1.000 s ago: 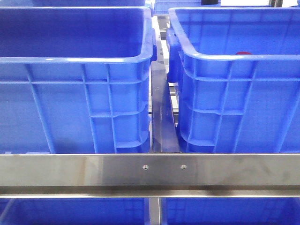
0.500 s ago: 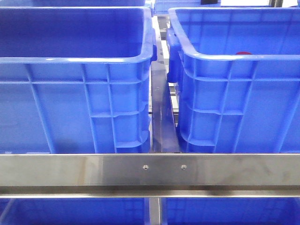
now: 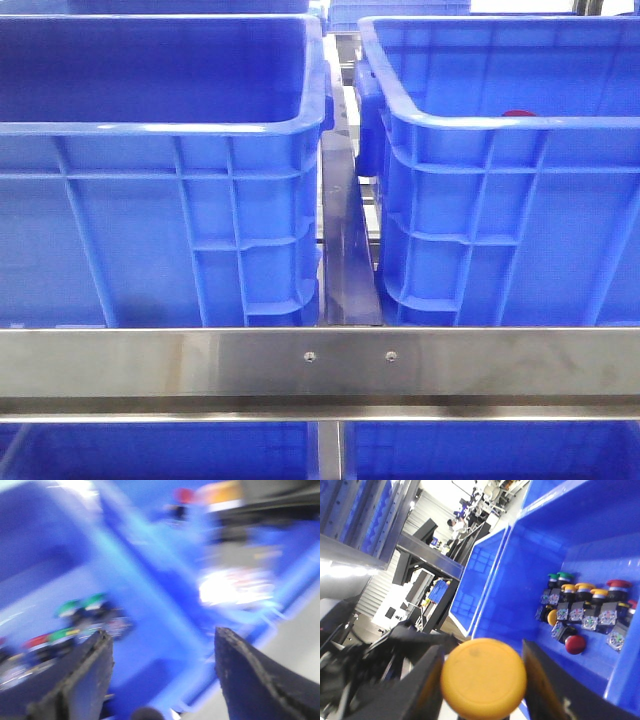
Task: Pick red and yellow buttons and place in box
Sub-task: 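Carry the yellow button with the right gripper over the crate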
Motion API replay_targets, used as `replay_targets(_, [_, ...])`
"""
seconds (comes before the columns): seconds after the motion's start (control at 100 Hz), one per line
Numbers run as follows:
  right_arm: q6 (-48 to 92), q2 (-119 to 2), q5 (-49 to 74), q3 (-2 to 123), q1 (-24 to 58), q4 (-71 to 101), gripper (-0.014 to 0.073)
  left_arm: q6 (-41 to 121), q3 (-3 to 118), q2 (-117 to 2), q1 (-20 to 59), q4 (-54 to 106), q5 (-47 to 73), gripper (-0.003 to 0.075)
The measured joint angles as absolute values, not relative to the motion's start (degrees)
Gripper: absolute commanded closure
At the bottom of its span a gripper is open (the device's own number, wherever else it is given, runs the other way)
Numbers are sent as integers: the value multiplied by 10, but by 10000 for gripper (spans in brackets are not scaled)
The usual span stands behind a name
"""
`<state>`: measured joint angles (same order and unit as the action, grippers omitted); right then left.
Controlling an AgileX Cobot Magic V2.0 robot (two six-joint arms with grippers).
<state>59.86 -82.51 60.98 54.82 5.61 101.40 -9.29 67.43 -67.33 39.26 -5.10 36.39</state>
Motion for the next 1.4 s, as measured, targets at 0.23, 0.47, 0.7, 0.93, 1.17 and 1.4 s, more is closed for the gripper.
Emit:
replay_targets(0.23, [607, -825, 621, 548, 44, 1013, 443, -100, 628, -612, 265, -51, 364, 297])
replay_targets(0.47, [614, -825, 621, 548, 44, 1013, 443, -108, 536, -480, 151, -51, 353, 298])
replay_targets(0.7, [626, -825, 621, 548, 44, 1013, 443, -108, 445, -345, 127, -51, 344, 298])
replay_targets(0.93, [642, -825, 614, 548, 44, 1013, 443, -108, 390, -250, 126, -51, 342, 360])
replay_targets(1.17, [693, -817, 568, 548, 44, 1013, 443, -108, 377, -216, 126, -53, 340, 738])
replay_targets(1.4, [808, -771, 417, 548, 44, 1013, 443, -108, 376, -216, 126, -53, 340, 739])
